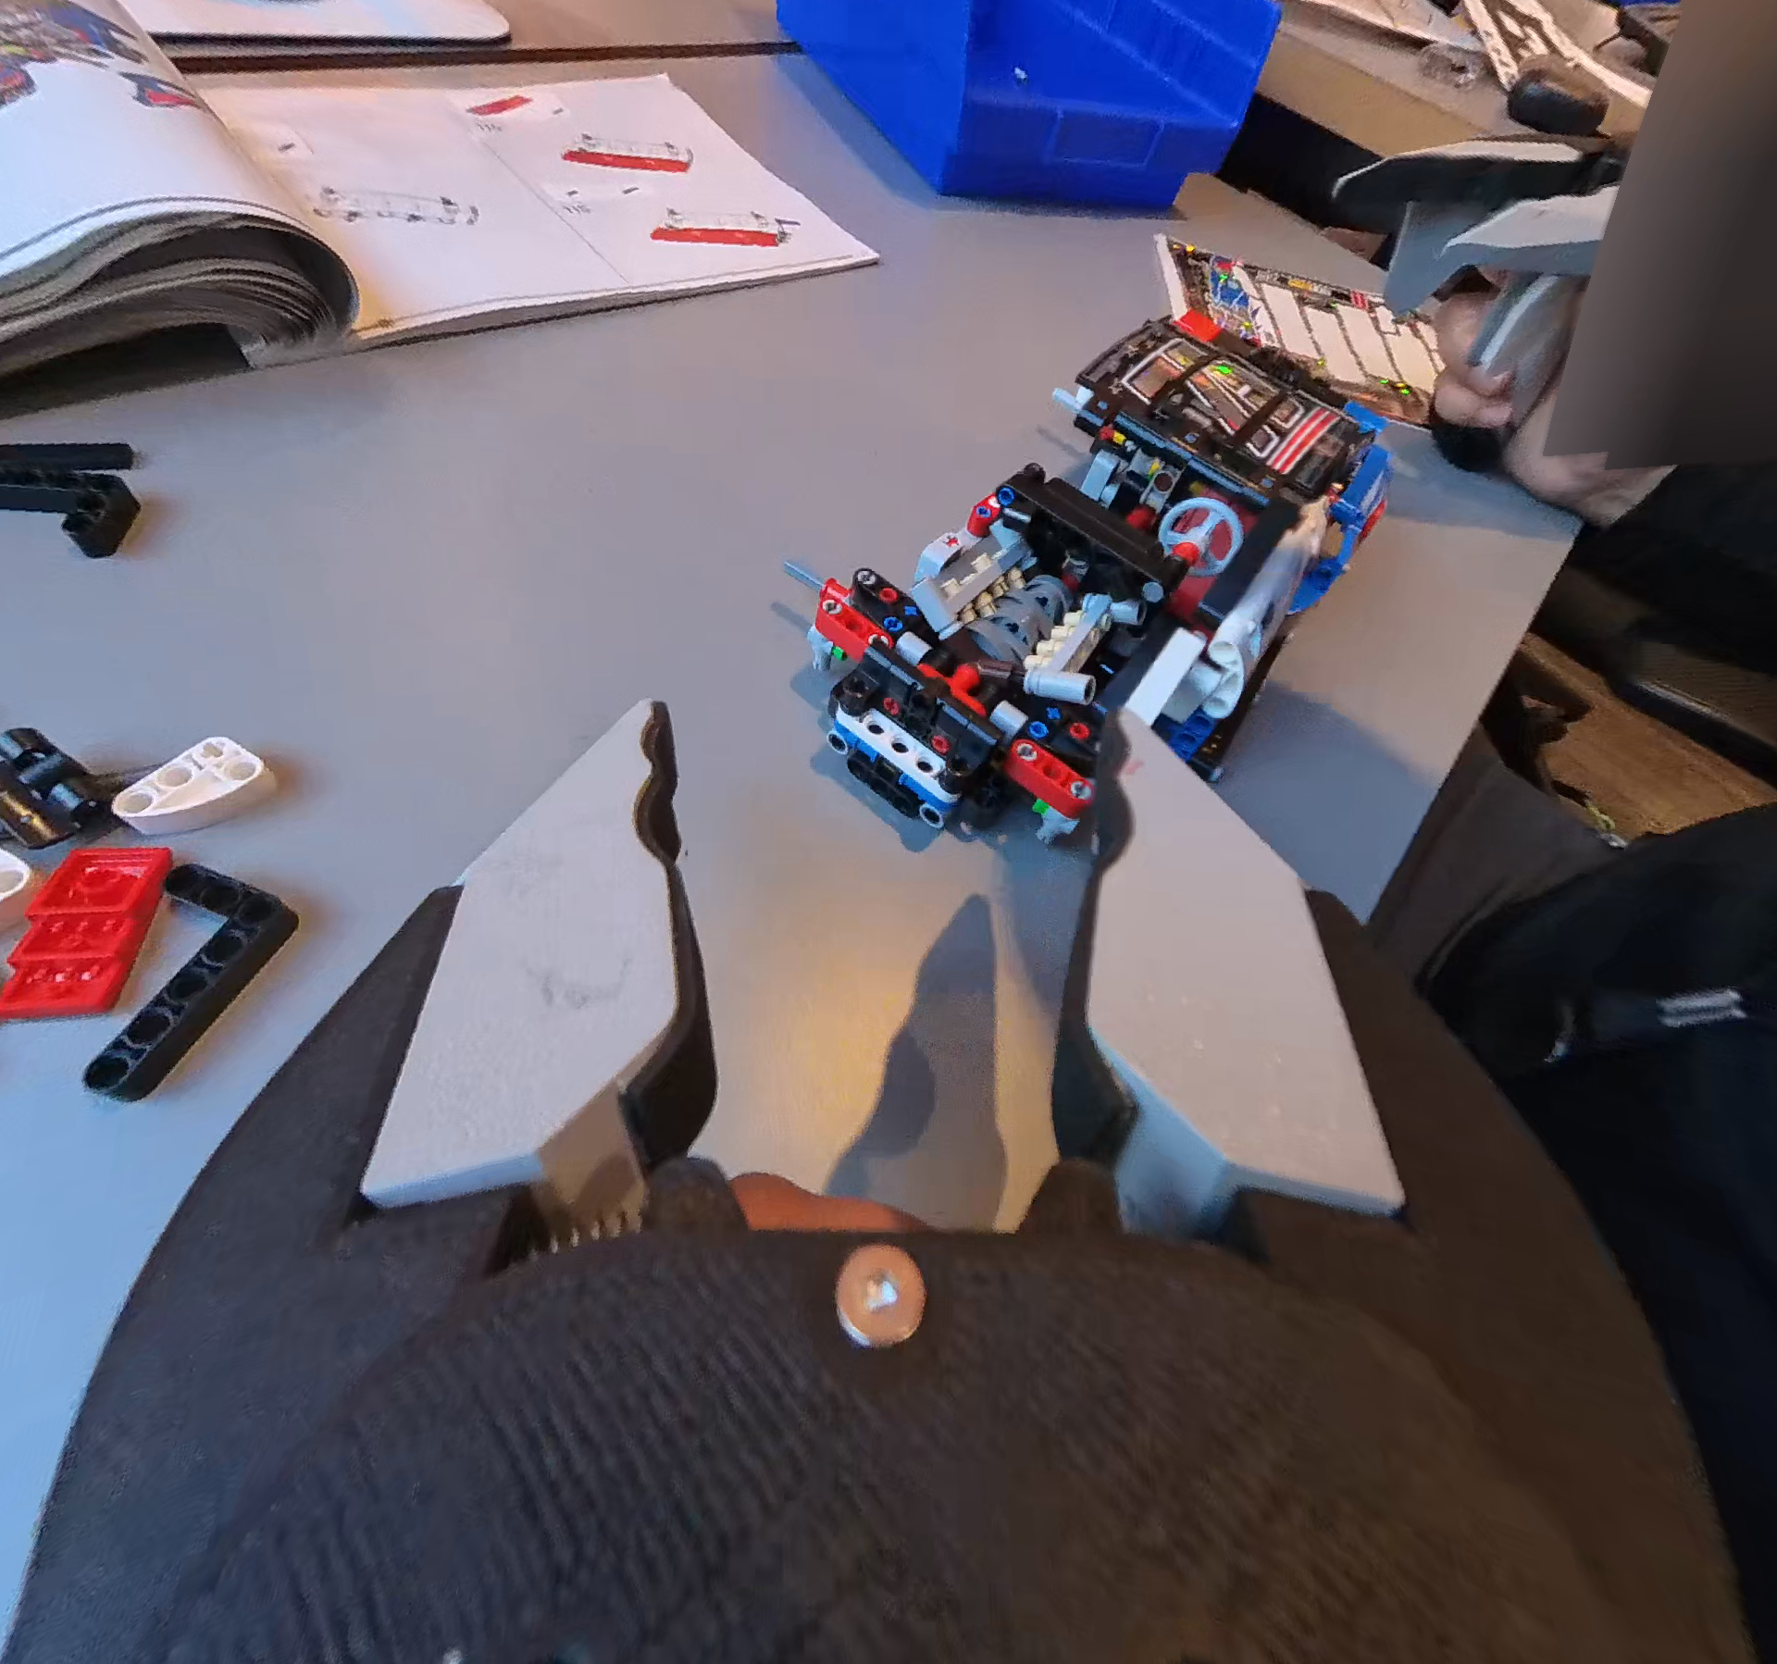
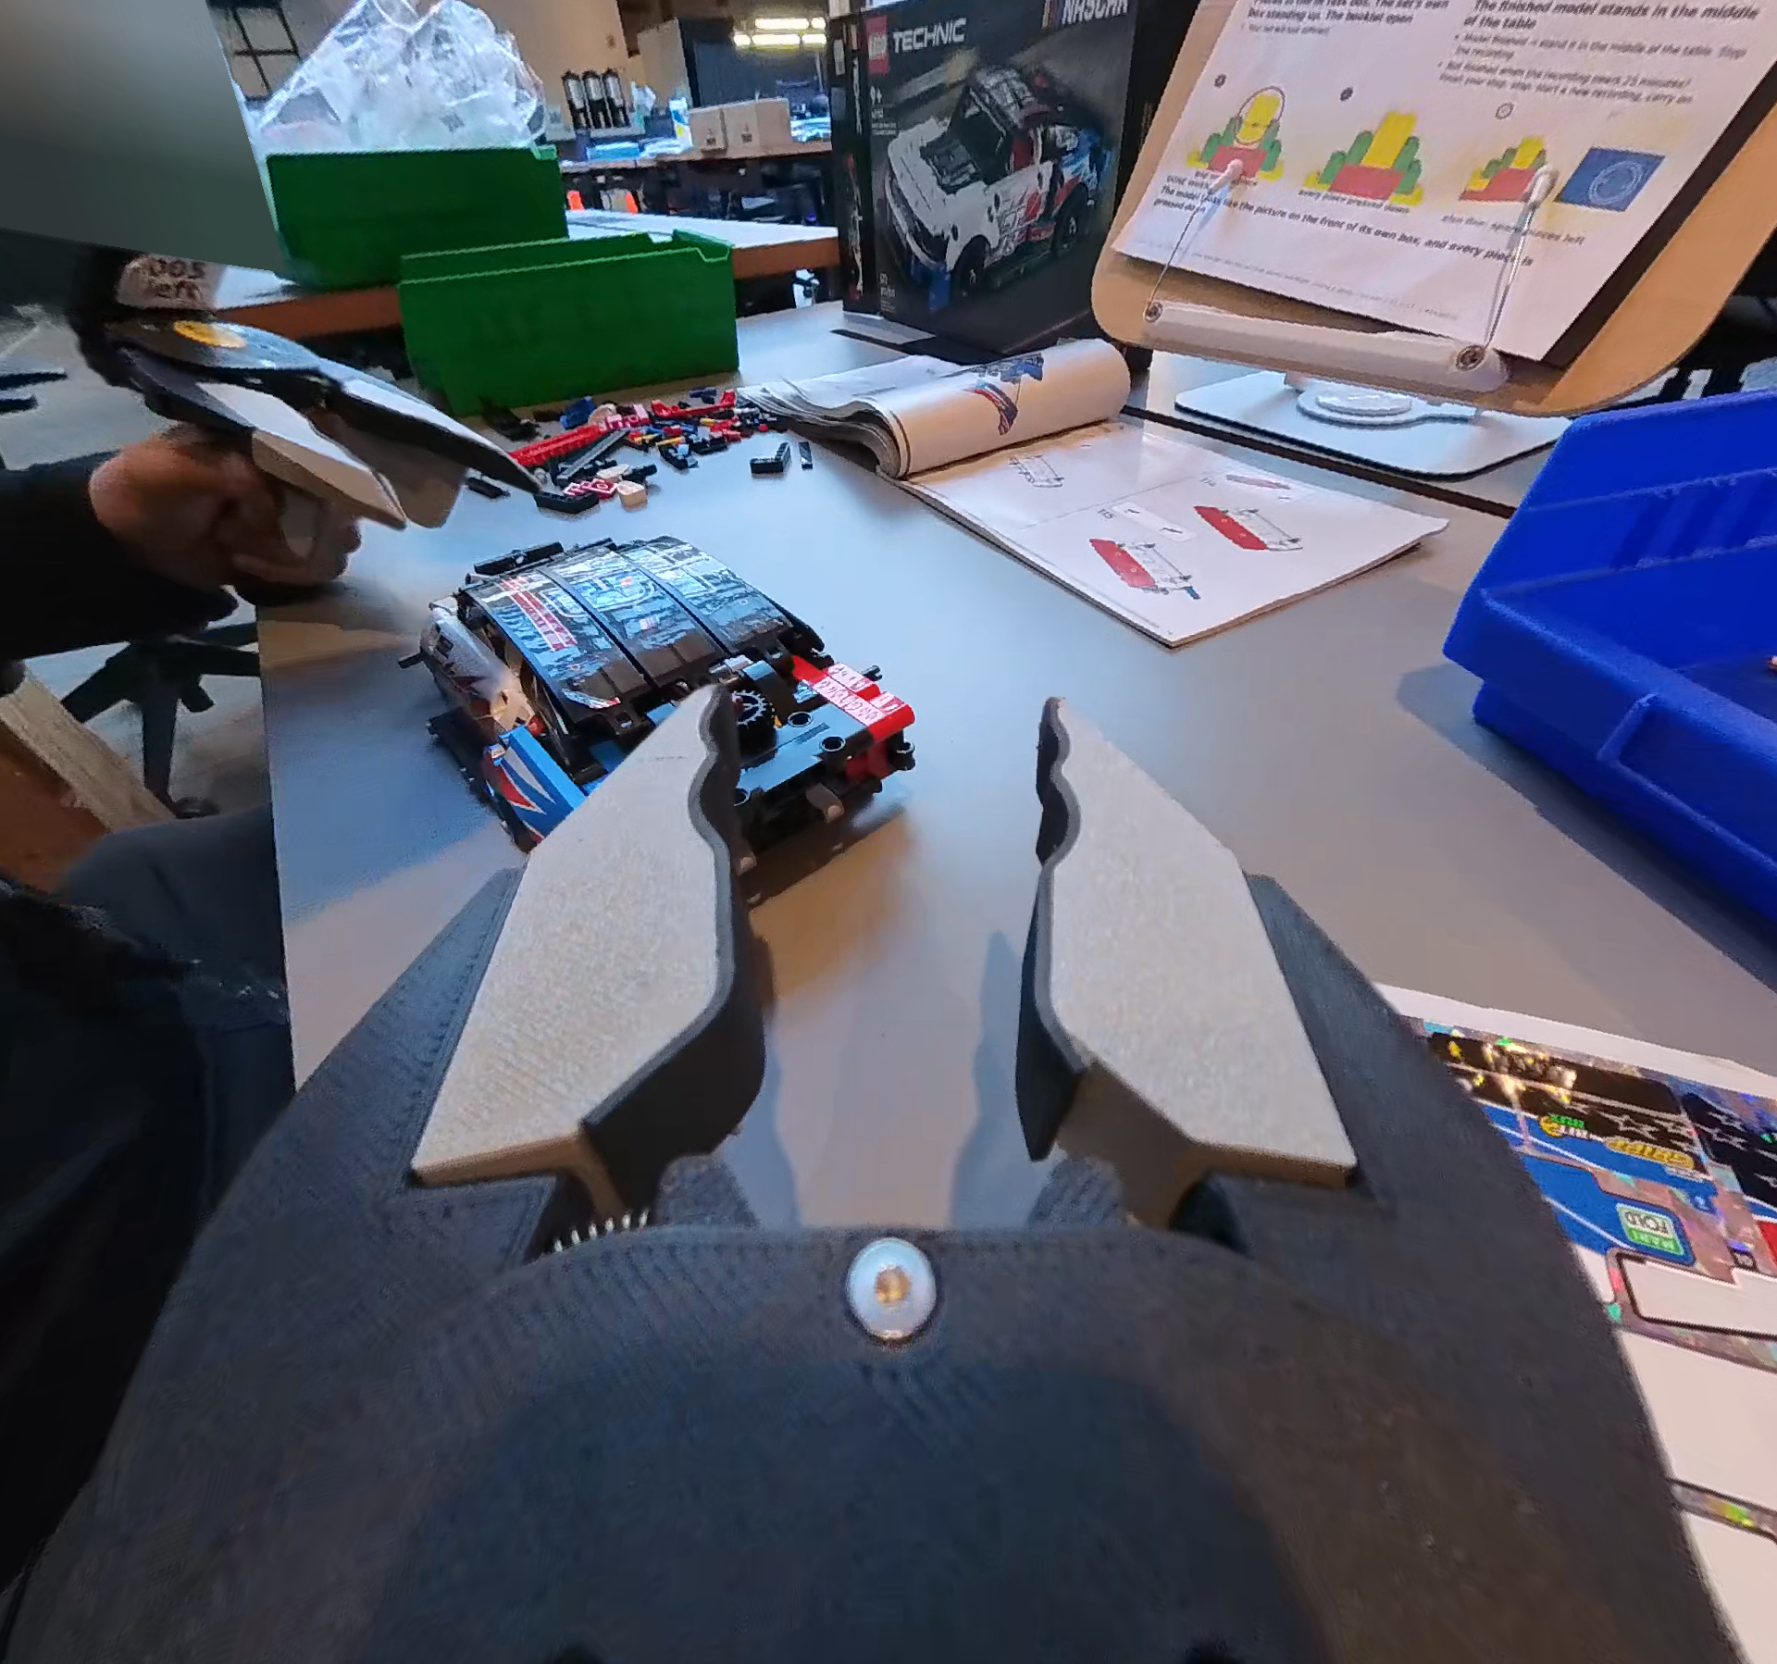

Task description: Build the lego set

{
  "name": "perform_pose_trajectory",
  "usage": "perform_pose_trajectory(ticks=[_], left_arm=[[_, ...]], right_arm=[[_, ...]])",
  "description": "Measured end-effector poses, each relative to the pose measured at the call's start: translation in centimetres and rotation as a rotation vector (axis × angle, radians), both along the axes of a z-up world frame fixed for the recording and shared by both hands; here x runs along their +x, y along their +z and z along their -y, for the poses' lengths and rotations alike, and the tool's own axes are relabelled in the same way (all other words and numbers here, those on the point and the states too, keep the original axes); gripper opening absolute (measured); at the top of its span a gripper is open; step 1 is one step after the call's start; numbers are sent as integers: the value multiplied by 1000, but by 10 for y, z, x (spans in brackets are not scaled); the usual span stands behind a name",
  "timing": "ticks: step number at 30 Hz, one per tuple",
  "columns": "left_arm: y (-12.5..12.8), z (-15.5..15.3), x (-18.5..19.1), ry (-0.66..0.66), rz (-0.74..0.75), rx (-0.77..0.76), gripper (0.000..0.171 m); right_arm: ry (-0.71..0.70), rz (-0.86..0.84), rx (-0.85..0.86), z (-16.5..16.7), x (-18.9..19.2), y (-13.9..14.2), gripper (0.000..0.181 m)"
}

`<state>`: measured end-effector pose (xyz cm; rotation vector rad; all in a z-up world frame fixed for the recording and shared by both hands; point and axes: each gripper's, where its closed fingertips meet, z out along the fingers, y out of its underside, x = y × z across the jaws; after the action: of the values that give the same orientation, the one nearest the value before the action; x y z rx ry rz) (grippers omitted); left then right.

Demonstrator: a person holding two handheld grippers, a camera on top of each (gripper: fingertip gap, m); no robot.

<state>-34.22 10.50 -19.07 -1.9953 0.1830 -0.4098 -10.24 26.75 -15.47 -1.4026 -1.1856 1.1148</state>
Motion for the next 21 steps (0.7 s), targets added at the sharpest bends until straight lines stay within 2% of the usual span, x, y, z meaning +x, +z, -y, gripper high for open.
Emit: perform_pose_trajectory(ticks=[5, 16, 21], left_arm=[[4, 2, 7, -46, 5, 28, 82], [11, -1, 2, -16, 27, 68, 73], [12, -1, -2, 30, -11, 91, 67]], right_arm=[[9, -41, -5, 0, 2, 5, 58], [8, -39, 14, -1, 1, 6, 56], [-1, -49, 19, -1, 2, 7, 56]])
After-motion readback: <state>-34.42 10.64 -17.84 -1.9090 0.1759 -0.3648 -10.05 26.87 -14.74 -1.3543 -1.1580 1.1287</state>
